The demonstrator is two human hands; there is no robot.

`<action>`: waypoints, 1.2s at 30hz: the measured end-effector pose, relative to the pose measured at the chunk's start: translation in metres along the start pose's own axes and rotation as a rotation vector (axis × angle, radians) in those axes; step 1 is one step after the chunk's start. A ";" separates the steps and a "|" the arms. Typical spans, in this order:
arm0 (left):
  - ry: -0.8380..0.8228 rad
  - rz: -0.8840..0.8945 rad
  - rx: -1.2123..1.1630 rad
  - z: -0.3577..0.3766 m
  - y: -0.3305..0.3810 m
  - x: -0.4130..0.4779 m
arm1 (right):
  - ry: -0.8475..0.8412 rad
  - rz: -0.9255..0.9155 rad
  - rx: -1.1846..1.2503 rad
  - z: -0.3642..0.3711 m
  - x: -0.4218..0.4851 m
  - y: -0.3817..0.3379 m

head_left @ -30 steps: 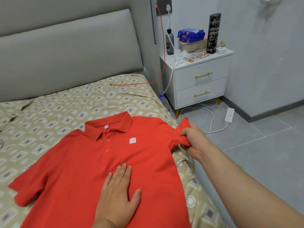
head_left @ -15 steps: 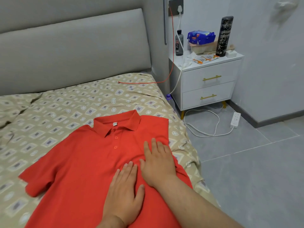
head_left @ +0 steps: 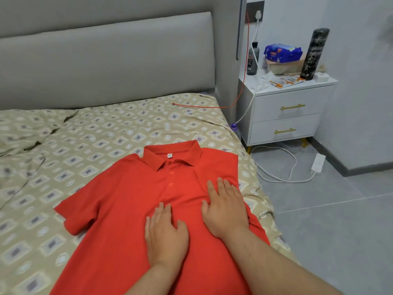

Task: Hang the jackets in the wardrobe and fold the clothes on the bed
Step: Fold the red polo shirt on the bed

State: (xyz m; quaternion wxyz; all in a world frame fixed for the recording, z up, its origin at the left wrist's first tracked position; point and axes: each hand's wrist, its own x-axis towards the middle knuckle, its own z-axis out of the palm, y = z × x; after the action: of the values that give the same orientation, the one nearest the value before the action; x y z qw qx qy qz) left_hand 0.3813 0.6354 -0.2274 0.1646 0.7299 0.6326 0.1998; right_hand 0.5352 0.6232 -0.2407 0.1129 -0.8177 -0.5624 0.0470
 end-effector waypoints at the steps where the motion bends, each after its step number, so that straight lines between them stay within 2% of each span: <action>1: -0.045 0.031 0.037 -0.004 -0.005 0.002 | 0.002 0.002 -0.001 0.000 0.000 0.000; 3: -0.102 0.085 0.238 -0.022 -0.031 0.006 | 0.005 0.007 -0.011 0.000 0.001 0.001; 5: -0.079 0.084 0.400 -0.052 -0.080 0.007 | 0.008 0.013 -0.029 0.001 0.002 0.001; 9: -0.009 -0.031 0.429 -0.106 -0.174 0.003 | 0.019 0.015 -0.065 0.001 0.004 0.000; 16: -0.031 -0.057 0.428 -0.099 -0.182 0.009 | -0.006 0.008 -0.227 -0.009 -0.006 -0.017; 21: -0.044 -0.048 0.415 -0.096 -0.189 0.013 | -0.104 -0.240 -0.032 0.026 -0.047 -0.140; 24: 0.078 -0.085 0.242 -0.103 -0.192 0.031 | -0.097 -0.224 -0.008 0.035 -0.050 -0.177; 28: 0.117 -0.382 -0.063 -0.115 -0.190 0.079 | -0.056 -0.206 0.018 0.039 -0.047 -0.171; 31: 0.167 -0.492 -0.282 -0.115 -0.184 0.100 | -0.045 -0.206 0.044 0.042 -0.046 -0.174; 32: 0.187 -0.507 -0.449 -0.117 -0.183 0.107 | -0.039 -0.210 0.048 0.043 -0.046 -0.174; 35: 0.132 -0.625 -1.284 -0.115 -0.169 0.131 | -0.012 -0.189 0.072 0.041 -0.045 -0.174; 36: 0.118 -0.648 -1.421 -0.112 -0.164 0.136 | -0.017 -0.193 0.071 0.040 -0.045 -0.174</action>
State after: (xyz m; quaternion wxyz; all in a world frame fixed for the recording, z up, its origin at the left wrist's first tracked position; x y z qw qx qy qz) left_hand 0.2005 0.7928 -0.1999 0.6085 0.2169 0.5423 0.5372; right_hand 0.3524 0.6458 -0.2406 0.1410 -0.7547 -0.6377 0.0629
